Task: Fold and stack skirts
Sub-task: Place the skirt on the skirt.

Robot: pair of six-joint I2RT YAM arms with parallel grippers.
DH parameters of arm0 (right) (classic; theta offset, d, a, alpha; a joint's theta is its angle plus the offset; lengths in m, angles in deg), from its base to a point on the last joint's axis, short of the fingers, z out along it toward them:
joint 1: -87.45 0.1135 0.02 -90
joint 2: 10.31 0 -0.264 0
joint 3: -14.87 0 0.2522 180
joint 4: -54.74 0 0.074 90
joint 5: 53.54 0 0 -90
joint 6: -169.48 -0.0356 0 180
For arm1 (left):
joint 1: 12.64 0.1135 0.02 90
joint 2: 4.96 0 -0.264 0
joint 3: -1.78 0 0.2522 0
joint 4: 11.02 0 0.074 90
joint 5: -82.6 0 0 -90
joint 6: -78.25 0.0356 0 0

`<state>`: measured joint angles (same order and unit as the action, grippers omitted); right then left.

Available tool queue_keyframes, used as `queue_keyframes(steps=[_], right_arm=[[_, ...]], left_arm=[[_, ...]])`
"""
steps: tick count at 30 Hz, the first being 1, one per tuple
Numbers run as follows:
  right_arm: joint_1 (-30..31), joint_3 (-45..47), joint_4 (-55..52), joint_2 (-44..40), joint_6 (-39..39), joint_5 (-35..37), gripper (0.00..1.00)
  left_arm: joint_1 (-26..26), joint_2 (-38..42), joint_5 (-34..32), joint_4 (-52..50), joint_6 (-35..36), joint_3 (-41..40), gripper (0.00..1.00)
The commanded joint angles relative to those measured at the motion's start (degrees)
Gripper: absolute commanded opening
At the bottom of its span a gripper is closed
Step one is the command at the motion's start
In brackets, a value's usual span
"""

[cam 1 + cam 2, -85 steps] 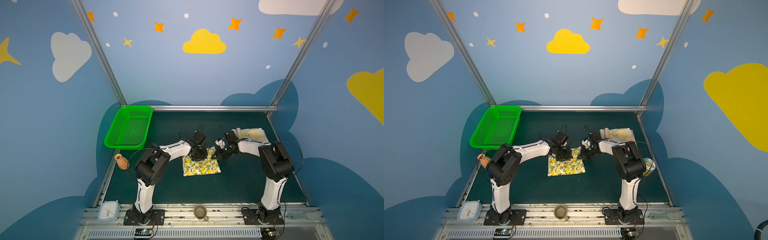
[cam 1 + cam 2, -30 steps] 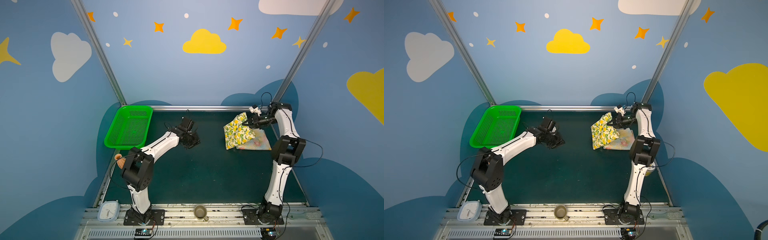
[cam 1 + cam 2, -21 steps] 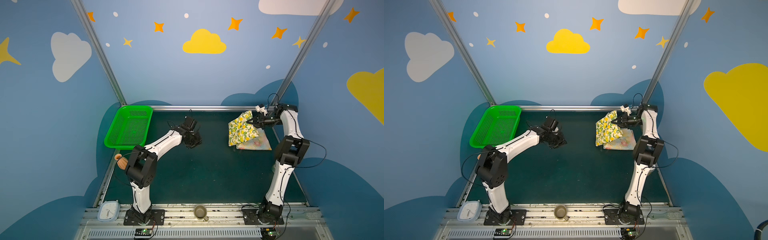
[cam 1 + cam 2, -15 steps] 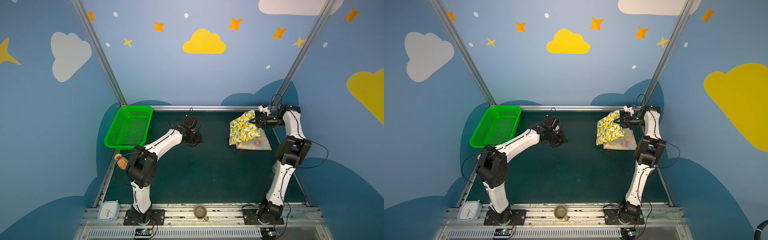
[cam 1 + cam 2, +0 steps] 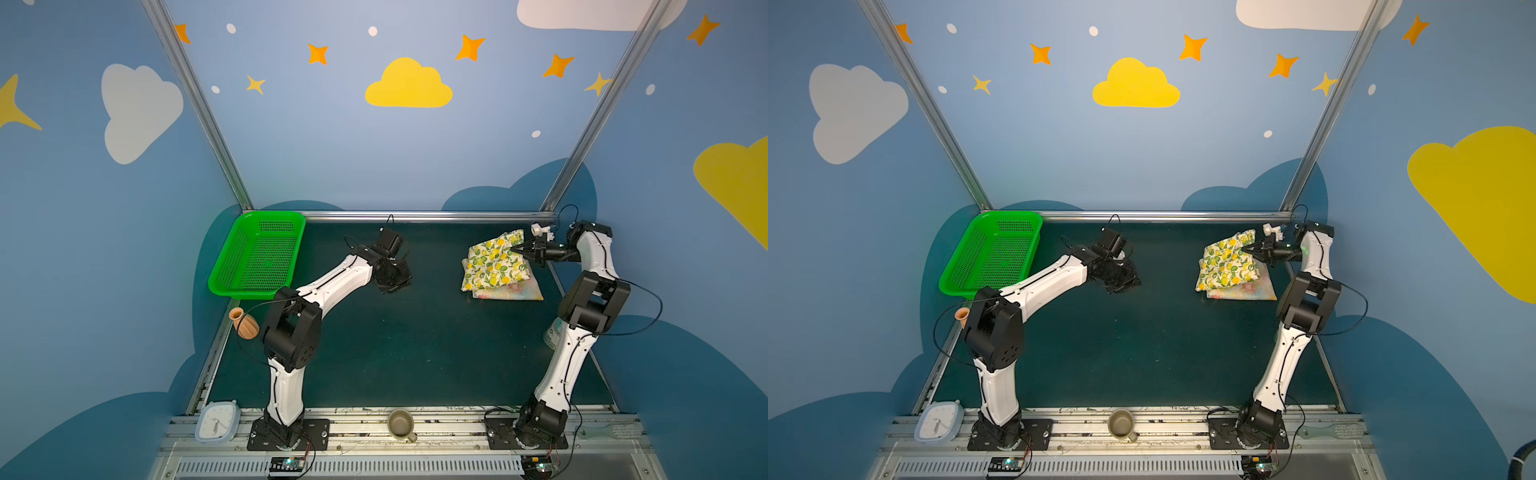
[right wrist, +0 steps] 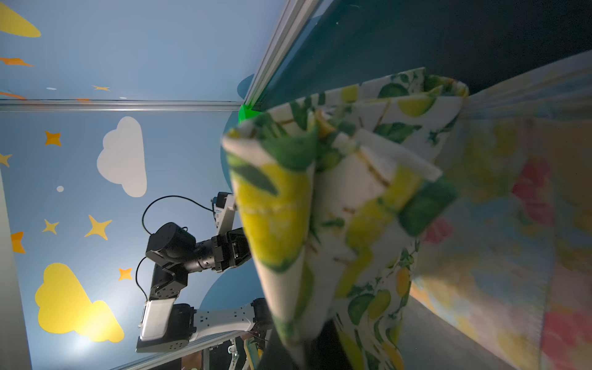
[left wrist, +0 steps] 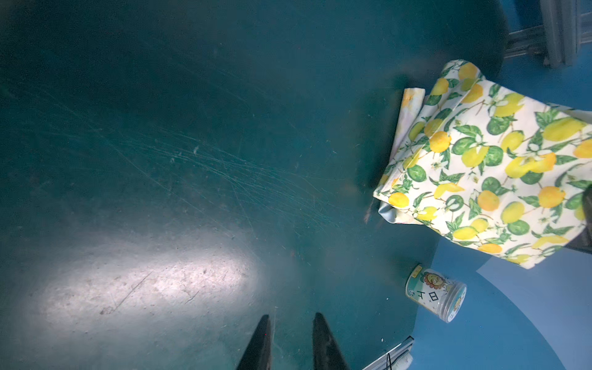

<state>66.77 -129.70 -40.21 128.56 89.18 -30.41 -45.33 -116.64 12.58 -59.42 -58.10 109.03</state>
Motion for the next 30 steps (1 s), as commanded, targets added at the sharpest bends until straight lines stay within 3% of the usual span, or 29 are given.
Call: queue_keyframes(steps=[1, 30], right_arm=[[-0.3, -0.6, 0.1, 0.9, -1.4, 1.0, 0.0], [-3.3, -8.5, -2.8, 6.5, -3.4, 14.9, 0.0]], left_arm=[[-0.5, -0.8, -1.1, -2.1, -0.4, 1.4, 0.25], [-2.3, -4.6, -2.0, -6.9, -0.1, 7.5, 0.25]])
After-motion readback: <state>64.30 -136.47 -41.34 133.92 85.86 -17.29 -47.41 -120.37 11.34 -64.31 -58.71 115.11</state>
